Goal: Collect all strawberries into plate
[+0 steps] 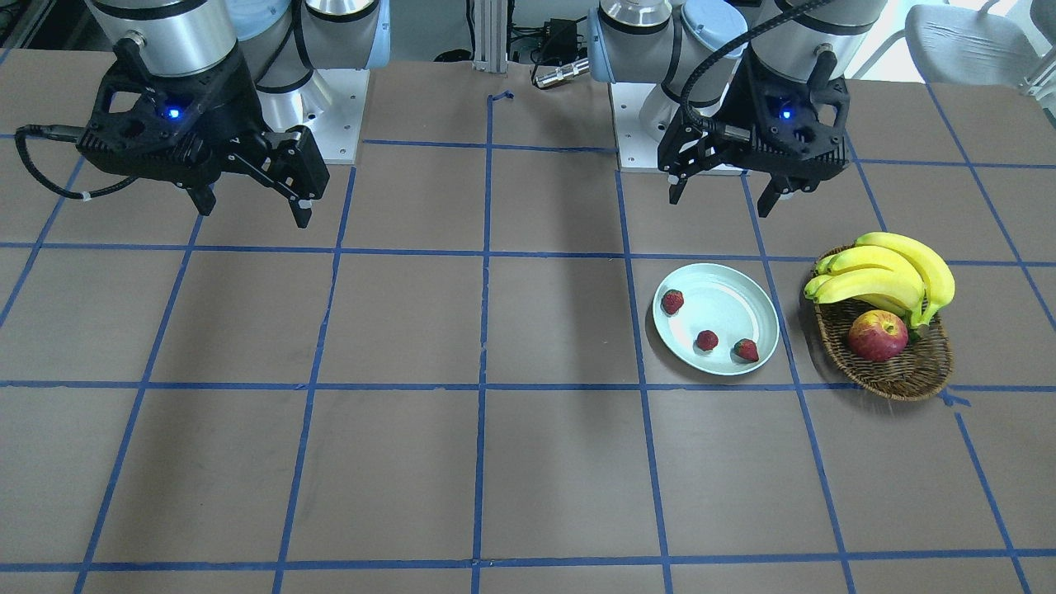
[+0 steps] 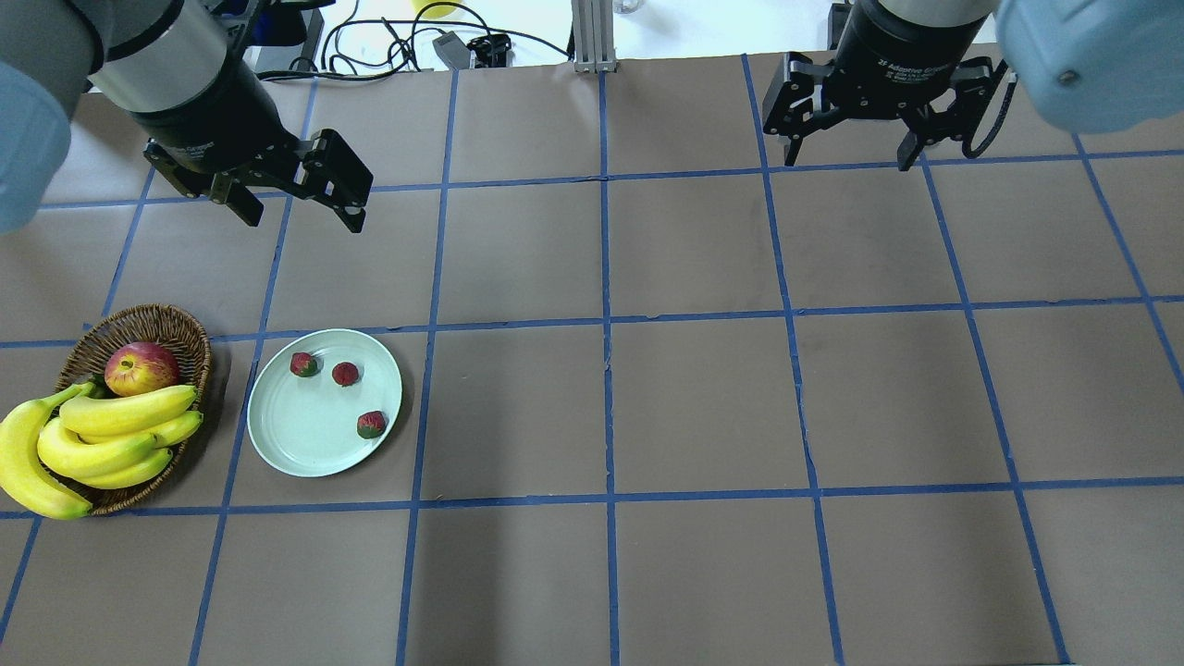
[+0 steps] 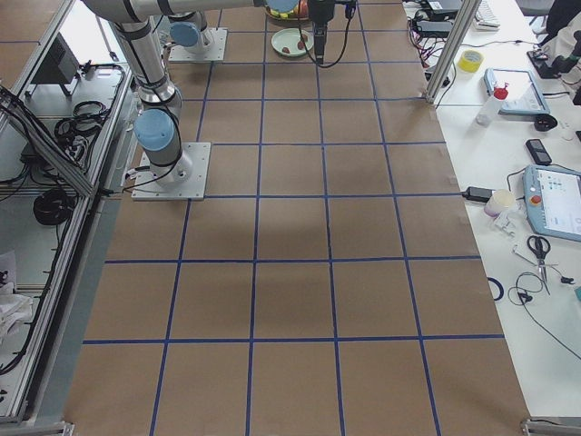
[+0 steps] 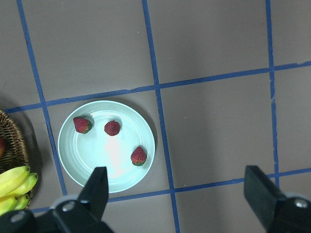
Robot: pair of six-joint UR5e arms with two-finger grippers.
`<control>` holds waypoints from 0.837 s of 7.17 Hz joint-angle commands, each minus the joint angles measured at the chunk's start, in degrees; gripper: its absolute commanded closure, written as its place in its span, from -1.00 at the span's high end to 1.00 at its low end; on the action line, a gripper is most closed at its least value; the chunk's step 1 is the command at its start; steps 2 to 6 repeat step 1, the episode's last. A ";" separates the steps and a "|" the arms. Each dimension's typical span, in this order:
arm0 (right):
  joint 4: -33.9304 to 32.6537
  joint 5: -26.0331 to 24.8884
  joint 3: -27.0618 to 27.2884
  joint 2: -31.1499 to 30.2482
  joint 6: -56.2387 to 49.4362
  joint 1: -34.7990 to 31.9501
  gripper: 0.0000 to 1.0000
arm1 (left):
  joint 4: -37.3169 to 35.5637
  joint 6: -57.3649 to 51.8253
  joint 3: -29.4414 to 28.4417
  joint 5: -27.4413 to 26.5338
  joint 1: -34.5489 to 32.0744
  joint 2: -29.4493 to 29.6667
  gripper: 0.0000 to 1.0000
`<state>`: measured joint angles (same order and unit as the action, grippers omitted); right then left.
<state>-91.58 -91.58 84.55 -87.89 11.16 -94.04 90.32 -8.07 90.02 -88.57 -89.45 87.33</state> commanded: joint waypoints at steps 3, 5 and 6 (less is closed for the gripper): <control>0.00 0.00 0.00 0.00 0.00 0.00 1.00 | 0.91 -0.02 0.68 -0.02 -0.03 -0.59 1.00; 0.00 0.00 0.00 0.00 0.00 0.00 1.00 | 0.91 -0.02 0.68 -0.02 -0.03 -0.59 1.00; 0.00 0.00 0.00 0.00 0.00 0.00 1.00 | 0.91 -0.02 0.68 -0.02 -0.03 -0.59 1.00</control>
